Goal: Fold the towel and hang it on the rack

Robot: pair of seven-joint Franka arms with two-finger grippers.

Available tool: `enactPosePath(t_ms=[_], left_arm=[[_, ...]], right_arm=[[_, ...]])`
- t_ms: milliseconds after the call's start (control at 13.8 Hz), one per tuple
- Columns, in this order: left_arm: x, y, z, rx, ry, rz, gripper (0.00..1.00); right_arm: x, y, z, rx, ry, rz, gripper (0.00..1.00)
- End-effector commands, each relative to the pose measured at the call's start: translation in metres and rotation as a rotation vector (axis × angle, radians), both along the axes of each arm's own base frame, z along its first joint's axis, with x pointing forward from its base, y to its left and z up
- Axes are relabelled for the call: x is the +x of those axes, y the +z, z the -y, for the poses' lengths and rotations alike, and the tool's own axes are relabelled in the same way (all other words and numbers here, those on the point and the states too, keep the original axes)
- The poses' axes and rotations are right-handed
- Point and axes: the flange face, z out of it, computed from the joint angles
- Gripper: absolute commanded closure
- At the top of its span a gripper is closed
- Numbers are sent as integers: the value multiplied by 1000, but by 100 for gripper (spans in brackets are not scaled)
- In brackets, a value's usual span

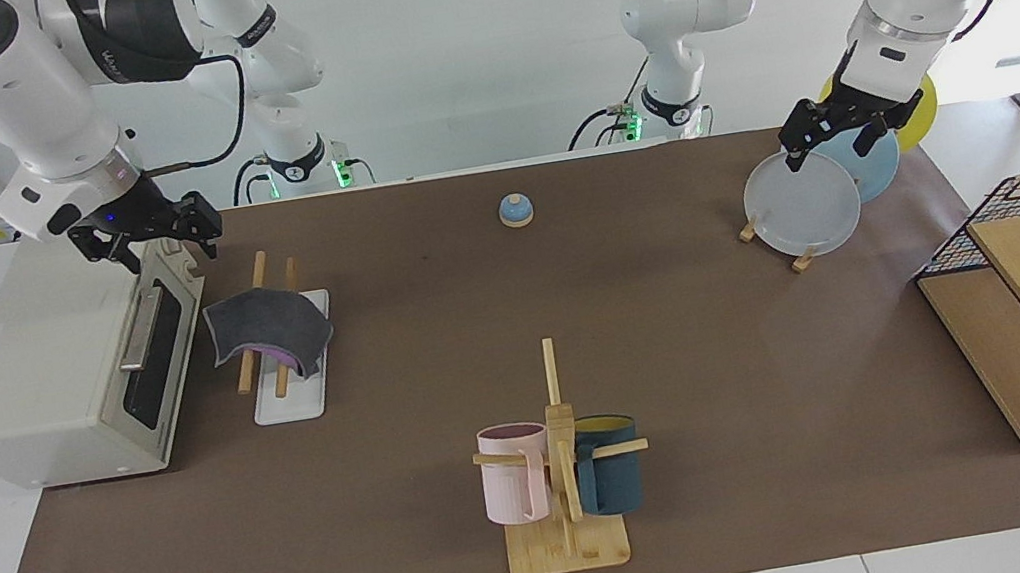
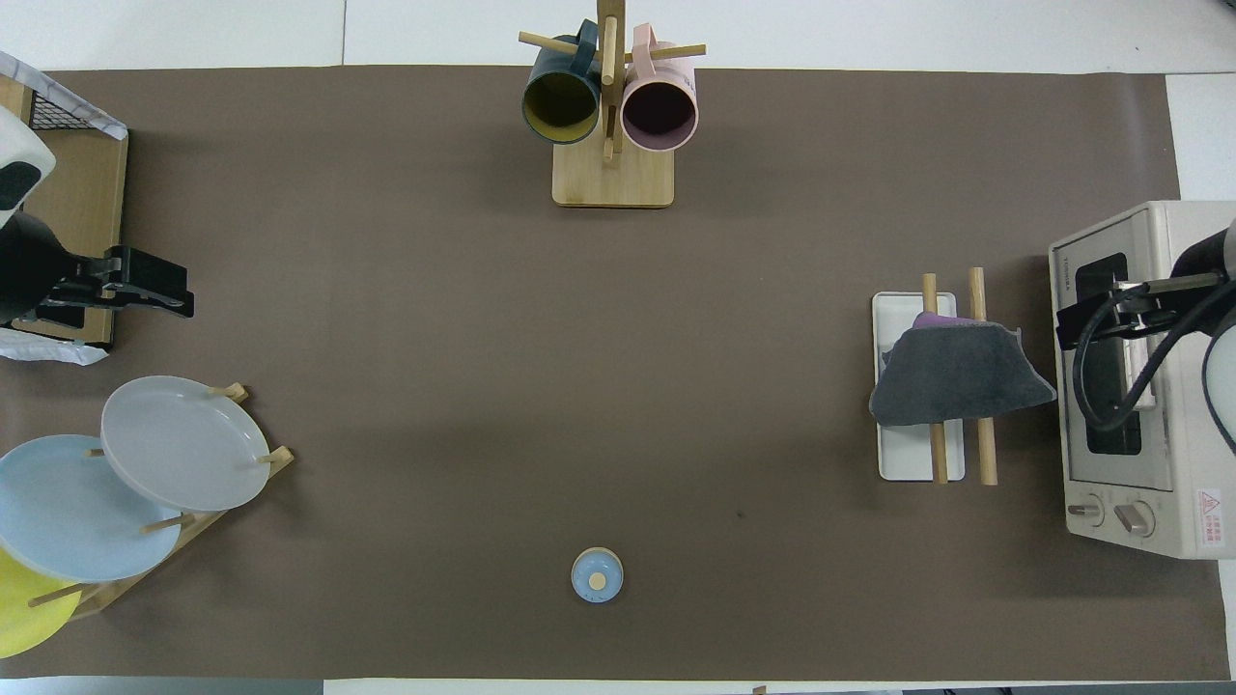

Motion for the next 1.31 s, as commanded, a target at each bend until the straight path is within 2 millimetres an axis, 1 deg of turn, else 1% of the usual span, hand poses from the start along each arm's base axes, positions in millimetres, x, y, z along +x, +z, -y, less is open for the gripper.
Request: enactPosePath(t_ms=[0,73,145,435,580,653,725,798,943,1015,1088,1233], left_arm=[[-4,4,-1,12,-6,16,0],[-4,3,-2,12,-6,13,0],[-4,3,-2,11,-6,13,0],[-4,3,-4,13,-3,13,0],[-4,3,-3,11,-4,14,0],[-5,4,0,12,-6,14,0],[-6,4,1,13,-10,11,0],[-6,3,2,14,-12,5,0],[-5,3,-5,12,0,10,0],[-5,3,-7,12,4,8,0],[-5,3,-9,13,8,10,0],[-5,3,-7,12,5,10,0]], right_arm=[[9,4,-2,4,-15,-14,0],[11,7,-1,7,-20,-11,0],[13,6,0,8,-22,-13,0],[12,10,4,7,-31,-5,0],[11,13,3,8,-31,0,0],[11,13,-2,14,-38,0,0],[11,13,5,20,-62,1,0],[11,12,5,29,-66,1,0],[11,12,7,32,-71,3,0],[11,13,5,32,-66,2,0],[11,13,8,33,-72,4,0],[11,12,9,32,-76,1,0]])
